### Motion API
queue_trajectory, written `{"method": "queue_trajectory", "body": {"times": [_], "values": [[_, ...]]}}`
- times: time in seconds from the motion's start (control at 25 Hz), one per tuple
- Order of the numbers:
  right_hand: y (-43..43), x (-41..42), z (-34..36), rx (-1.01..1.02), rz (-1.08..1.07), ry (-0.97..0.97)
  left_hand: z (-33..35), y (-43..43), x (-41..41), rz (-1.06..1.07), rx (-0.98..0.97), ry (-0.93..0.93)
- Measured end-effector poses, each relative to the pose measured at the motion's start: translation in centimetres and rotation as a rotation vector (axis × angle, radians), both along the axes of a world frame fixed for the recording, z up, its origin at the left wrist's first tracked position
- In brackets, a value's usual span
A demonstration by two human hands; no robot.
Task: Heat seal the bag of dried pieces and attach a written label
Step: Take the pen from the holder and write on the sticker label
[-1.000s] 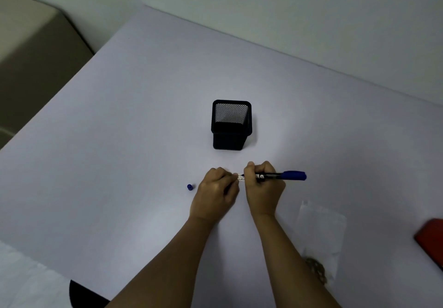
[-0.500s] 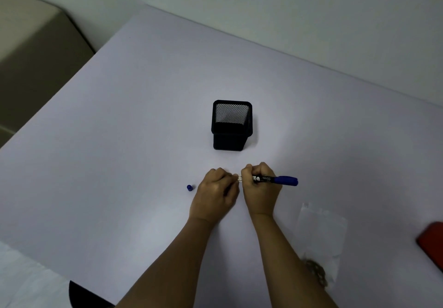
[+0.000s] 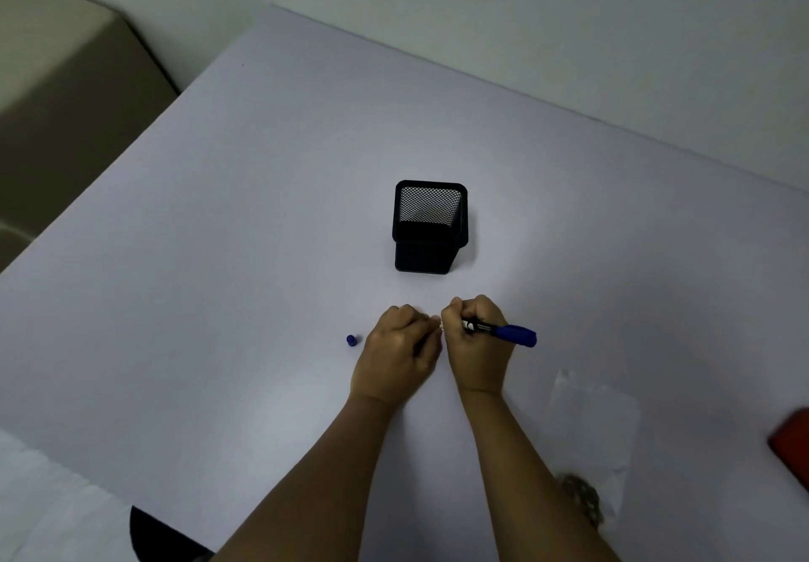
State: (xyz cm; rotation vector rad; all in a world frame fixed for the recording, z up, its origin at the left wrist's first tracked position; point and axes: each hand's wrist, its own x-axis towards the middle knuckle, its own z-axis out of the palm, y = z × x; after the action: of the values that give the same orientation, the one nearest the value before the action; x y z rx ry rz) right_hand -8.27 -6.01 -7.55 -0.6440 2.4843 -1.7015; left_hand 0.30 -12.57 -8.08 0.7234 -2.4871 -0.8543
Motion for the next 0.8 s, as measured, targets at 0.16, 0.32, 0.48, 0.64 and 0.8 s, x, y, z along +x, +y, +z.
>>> {"method": "queue_trajectory", "body": {"times": [0.16,0.32,0.48,0.64,0.8], "values": [[-0.02,-0.07,-0.11,0.007,-0.029,-0.017,0.08,0.01,0.08,-0.007,-0.004,0.000],[-0.07,-0.05,-0.11,-0.011,-0.021,-0.035,0.18,-0.04,0.04,-0.007,0.001,-0.006],[0.07,0.06,-0.14,0.003,-0.010,-0.013,0.30,-0.03,0.05,-0.009,0.007,0.000],[0.01,-0.02,-0.03,0.004,-0.055,-0.024,0.20,-0.05,0.06,-0.003,0.012,-0.003],[-0.03,0.12,0.06,0.003,0.001,-0.013,0.19,-0.02,0.10,-0.010,0.003,-0.010]]}}
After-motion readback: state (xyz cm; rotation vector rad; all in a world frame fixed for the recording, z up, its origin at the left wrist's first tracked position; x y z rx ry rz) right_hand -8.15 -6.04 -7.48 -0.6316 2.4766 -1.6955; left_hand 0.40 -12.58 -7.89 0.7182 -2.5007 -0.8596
